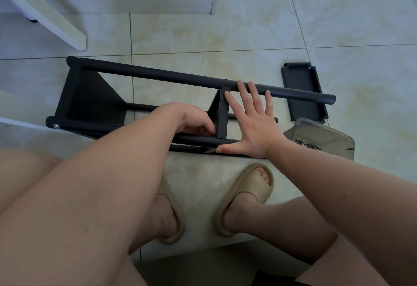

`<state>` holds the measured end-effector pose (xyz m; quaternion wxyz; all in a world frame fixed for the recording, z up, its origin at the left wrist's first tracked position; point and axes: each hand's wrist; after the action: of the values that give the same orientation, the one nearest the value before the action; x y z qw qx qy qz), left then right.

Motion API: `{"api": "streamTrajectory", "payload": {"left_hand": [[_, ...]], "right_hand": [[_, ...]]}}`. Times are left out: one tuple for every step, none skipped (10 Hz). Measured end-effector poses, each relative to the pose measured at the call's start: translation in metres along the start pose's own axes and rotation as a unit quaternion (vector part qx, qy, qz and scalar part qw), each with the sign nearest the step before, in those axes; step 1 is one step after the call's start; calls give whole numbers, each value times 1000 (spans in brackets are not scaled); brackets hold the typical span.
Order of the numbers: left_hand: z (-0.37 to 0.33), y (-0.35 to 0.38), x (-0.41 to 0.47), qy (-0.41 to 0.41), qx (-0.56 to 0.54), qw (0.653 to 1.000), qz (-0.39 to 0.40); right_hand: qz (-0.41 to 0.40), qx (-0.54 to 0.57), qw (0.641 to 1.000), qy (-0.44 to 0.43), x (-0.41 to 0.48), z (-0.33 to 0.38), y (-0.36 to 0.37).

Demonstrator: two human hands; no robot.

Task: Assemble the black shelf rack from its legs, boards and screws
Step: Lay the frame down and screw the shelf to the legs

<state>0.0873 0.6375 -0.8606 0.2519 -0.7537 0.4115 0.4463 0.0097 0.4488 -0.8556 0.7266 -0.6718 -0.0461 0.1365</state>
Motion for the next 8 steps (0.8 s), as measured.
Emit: {"api": "streamTrajectory", "payload": {"left_hand": [[1,1,2,3,-8,1000,-15],[1,3,6,11,8,999,-43],[1,1,6,6,15,999,-28],[2,0,3,5,7,1000,4],[3,0,3,10,-8,1000,0],[2,2,5,14,0,999,-31],[1,2,5,12,13,999,-35],[1,1,3,7,13,1000,-5]], "right_hand": [[-2,0,1000,0,0,0,1],[-3,0,1000,0,0,-1,1],[-4,2,1000,-2,0,-1,1],[-5,1,1000,-1,0,-1,1],[-6,-1,1000,-2,0,-1,2],[-6,-2,1000,-2,0,-1,2],[-7,-1,1000,-3,0,-1,2],[-8,0,1000,-3,0,-1,2]]}}
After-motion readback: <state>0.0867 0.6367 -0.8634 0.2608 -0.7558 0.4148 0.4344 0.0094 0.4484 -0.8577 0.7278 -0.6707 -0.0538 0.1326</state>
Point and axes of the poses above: each hand's wrist, its own x-axis towards the middle knuckle, its own y-axis out of the palm, z = x × y, and after that the axes turned 8 degrees about -z, right-handed
